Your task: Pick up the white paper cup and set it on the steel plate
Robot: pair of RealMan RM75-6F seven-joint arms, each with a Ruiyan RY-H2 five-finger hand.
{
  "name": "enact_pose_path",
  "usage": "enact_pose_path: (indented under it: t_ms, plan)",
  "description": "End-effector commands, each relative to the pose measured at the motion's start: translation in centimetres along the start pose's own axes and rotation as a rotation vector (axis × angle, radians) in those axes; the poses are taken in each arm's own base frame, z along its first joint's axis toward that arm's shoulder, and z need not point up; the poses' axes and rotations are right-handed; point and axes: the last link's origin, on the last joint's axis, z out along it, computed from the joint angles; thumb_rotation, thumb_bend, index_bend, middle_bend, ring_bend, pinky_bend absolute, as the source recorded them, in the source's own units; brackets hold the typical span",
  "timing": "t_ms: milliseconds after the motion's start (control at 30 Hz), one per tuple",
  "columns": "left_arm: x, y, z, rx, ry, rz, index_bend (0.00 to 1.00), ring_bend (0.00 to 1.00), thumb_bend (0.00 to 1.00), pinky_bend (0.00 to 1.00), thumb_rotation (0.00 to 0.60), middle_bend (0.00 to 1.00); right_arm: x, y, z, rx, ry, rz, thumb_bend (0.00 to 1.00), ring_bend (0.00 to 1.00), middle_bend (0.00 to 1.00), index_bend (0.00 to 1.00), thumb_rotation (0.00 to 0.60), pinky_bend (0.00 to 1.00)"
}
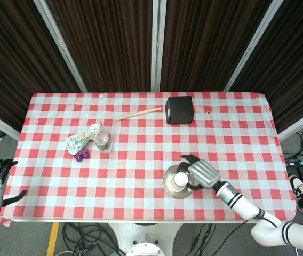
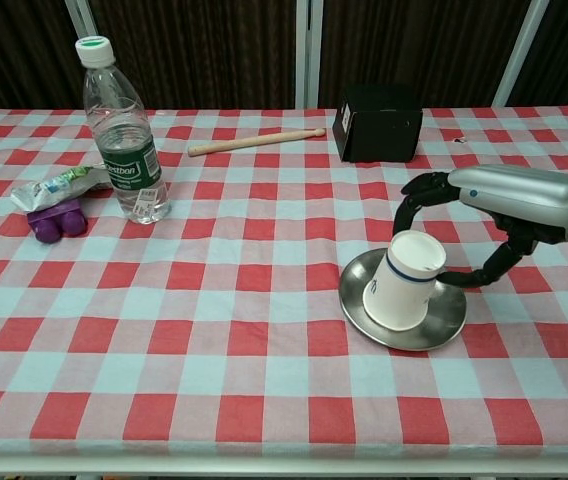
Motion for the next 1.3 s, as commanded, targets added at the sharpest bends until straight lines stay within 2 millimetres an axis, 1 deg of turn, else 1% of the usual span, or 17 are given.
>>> enact_pose_path:
  t_ms: [33, 167, 267, 433, 500, 567, 667, 767, 900, 1000, 1200, 1300]
  plan:
    - [0.0, 0.0, 0.0, 0.001, 0.001, 0.001, 0.2, 0.12, 0.11, 0.16, 0.6, 0.16, 0.3, 0.1, 0.5, -0.007, 0.019, 0.01, 0.32, 0.07, 0.29, 0.54, 0.6, 0.11]
    - [0.0, 0.0, 0.1, 0.0, 0.0, 0.003, 0.2, 0.12, 0.11, 0.16, 0.6, 0.16, -0.2, -1.0, -0.6, 0.049, -0.022, 0.008, 0.32, 0.07, 0.3, 0.54, 0.6, 0.11]
    - [0.0, 0.1, 0.2, -0.003, 0.001, 0.003, 0.2, 0.12, 0.11, 0.16, 0.6, 0.16, -0.4, -1.2, -1.1, 0.06, -0.041, -0.02, 0.32, 0.07, 0.3, 0.54, 0.6, 0.11]
    - [-0.2, 0.0, 0.1, 0.0, -0.005, -0.002, 0.2, 0.12, 0.11, 0.16, 0.6, 0.16, 0.3, -0.1, 0.0, 0.001, -0.004, -0.045, 0.32, 0.07, 0.3, 0.54, 0.6, 0.11]
    - [-0.2, 0.0, 0.1, 0.003, -0.008, -0.002, 0.2, 0.12, 0.11, 0.16, 0.6, 0.16, 0.3, 0.0, 0.3, -0.012, 0.004, -0.035, 0.32, 0.07, 0.29, 0.54, 0.6, 0.11]
    - [-0.3, 0.0, 0.1, 0.002, -0.008, -0.001, 0.2, 0.12, 0.11, 0.16, 0.6, 0.16, 0.1, -0.5, 0.1, 0.006, -0.003, -0.029, 0.32, 0.07, 0.29, 0.54, 0.6, 0.11]
    - [-0.2, 0.0, 0.1, 0.001, -0.004, -0.001, 0.2, 0.12, 0.11, 0.16, 0.6, 0.16, -0.4, -1.2, -0.8, 0.047, -0.037, -0.025, 0.32, 0.07, 0.29, 0.54, 0.6, 0.11]
    - [-0.2, 0.0, 0.1, -0.002, -0.002, 0.001, 0.2, 0.12, 0.11, 0.16, 0.6, 0.16, -0.4, -1.1, -1.2, 0.054, -0.046, -0.037, 0.32, 0.07, 0.3, 0.54, 0.6, 0.11]
    - [-0.1, 0.1, 0.2, -0.005, 0.0, 0.002, 0.2, 0.12, 0.11, 0.16, 0.6, 0.16, 0.2, -0.1, -0.2, 0.006, -0.01, -0.049, 0.32, 0.07, 0.29, 0.54, 0.6, 0.11]
    - [-0.1, 0.1, 0.2, -0.004, -0.002, 0.002, 0.2, 0.12, 0.11, 0.16, 0.6, 0.16, 0.3, 0.0, 0.3, -0.003, -0.002, -0.044, 0.32, 0.07, 0.29, 0.54, 0.6, 0.11]
    - [-0.2, 0.1, 0.3, -0.005, -0.003, 0.003, 0.2, 0.12, 0.11, 0.16, 0.6, 0.16, -0.3, -1.5, -1.4, 0.072, -0.051, -0.042, 0.32, 0.07, 0.29, 0.54, 0.6, 0.11]
    - [-0.2, 0.2, 0.4, -0.008, -0.004, 0.004, 0.2, 0.12, 0.11, 0.16, 0.6, 0.16, -0.2, -1.3, -1.3, 0.064, -0.053, -0.049, 0.33, 0.07, 0.3, 0.53, 0.6, 0.1]
